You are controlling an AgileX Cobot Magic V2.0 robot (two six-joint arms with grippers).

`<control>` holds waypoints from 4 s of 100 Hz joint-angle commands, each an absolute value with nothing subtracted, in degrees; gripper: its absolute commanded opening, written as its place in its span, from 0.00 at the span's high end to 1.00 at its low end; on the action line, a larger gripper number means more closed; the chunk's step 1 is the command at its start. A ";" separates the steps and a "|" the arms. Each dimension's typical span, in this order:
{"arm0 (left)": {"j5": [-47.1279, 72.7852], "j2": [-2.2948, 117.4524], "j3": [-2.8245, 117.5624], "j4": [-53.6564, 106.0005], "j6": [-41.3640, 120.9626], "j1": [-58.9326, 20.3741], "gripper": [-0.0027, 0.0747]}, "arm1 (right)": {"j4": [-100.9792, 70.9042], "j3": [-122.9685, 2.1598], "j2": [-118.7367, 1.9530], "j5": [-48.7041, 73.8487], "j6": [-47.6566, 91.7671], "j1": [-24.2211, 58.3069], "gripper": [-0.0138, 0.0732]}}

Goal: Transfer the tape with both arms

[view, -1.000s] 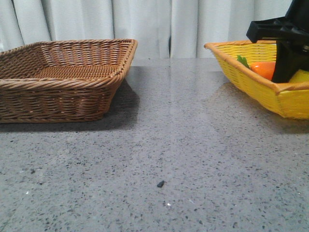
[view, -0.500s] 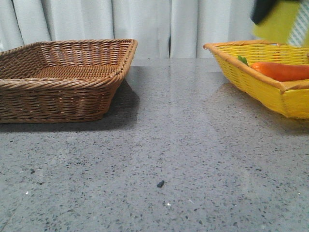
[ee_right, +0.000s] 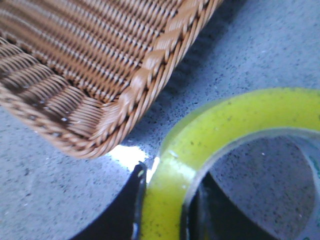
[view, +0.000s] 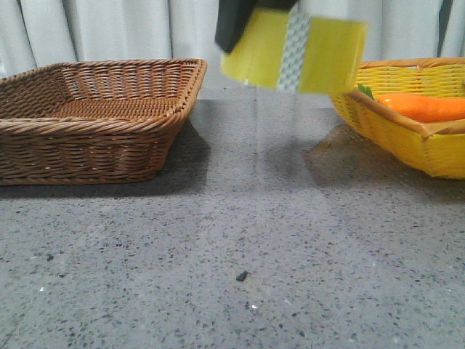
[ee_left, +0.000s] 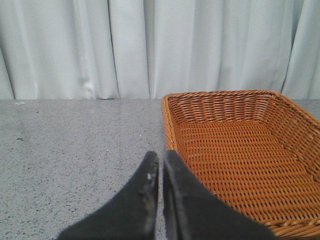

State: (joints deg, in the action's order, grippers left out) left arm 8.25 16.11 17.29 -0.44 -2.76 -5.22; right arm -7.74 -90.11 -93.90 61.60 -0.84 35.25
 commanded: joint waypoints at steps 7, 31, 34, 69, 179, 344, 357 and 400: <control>5.27 17.04 19.35 1.30 -3.21 -5.33 0.99 | -7.12 -92.22 -95.33 57.79 0.00 35.12 0.93; 5.70 17.04 19.35 1.57 -3.21 -5.33 0.99 | -6.02 -92.22 -99.19 58.40 0.00 35.12 0.93; 5.85 17.04 19.35 1.95 -3.21 -5.33 0.99 | -6.02 -92.22 -99.63 58.84 0.00 35.12 0.93; 7.52 17.04 19.35 2.83 -3.21 -5.33 0.99 | -6.14 -92.22 -101.46 61.38 0.00 35.12 0.62; 6.56 39.95 43.74 7.87 -1.77 -28.70 0.80 | -4.53 -96.13 -71.24 59.98 0.00 35.12 0.93; 20.46 101.00 77.58 -5.36 -1.56 -55.88 0.47 | 1.65 -87.50 -43.72 62.36 0.00 35.12 0.93; 20.71 101.12 77.58 -5.36 -1.56 -55.88 0.57 | 1.65 -87.50 -43.72 62.36 0.00 35.12 0.93; 22.20 101.00 78.36 -6.09 -1.56 -55.88 0.99 | 1.65 -87.50 -43.72 62.70 0.00 35.12 0.93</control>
State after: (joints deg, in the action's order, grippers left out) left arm 23.95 103.57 76.02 -5.07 -1.51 -55.74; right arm 0.97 -86.31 -43.73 66.68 -0.51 35.25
